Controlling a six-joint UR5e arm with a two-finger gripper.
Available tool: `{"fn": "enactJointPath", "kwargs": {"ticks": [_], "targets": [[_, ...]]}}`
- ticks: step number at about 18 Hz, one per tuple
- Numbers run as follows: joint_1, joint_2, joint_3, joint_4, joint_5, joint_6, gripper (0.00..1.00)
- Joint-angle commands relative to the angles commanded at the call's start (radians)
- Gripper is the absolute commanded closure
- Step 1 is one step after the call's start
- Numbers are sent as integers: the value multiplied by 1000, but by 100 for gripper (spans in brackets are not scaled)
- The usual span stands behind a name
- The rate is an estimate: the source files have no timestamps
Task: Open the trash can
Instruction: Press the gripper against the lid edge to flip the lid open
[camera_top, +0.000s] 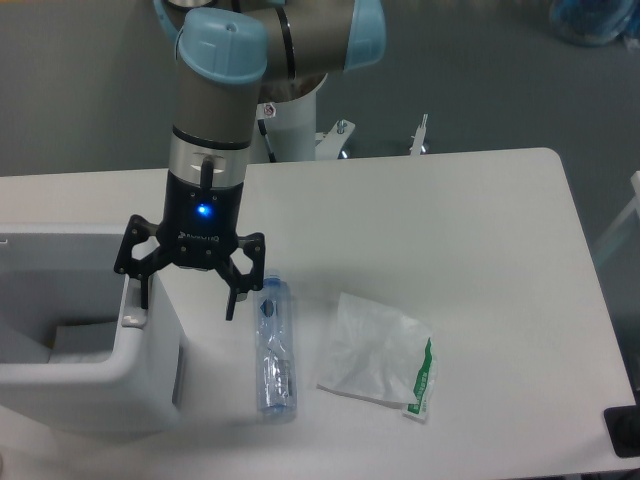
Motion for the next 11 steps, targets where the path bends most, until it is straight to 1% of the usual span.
{"fn": "enactJointPath", "kwargs": {"ticks": [2, 6, 7, 11], "targets": [[3, 2, 28, -2, 0, 6, 0], [40, 2, 66, -8, 9, 14, 0], [52, 2, 69, -11, 24, 21, 0], [66, 3, 58, -15, 119, 129, 0]]}}
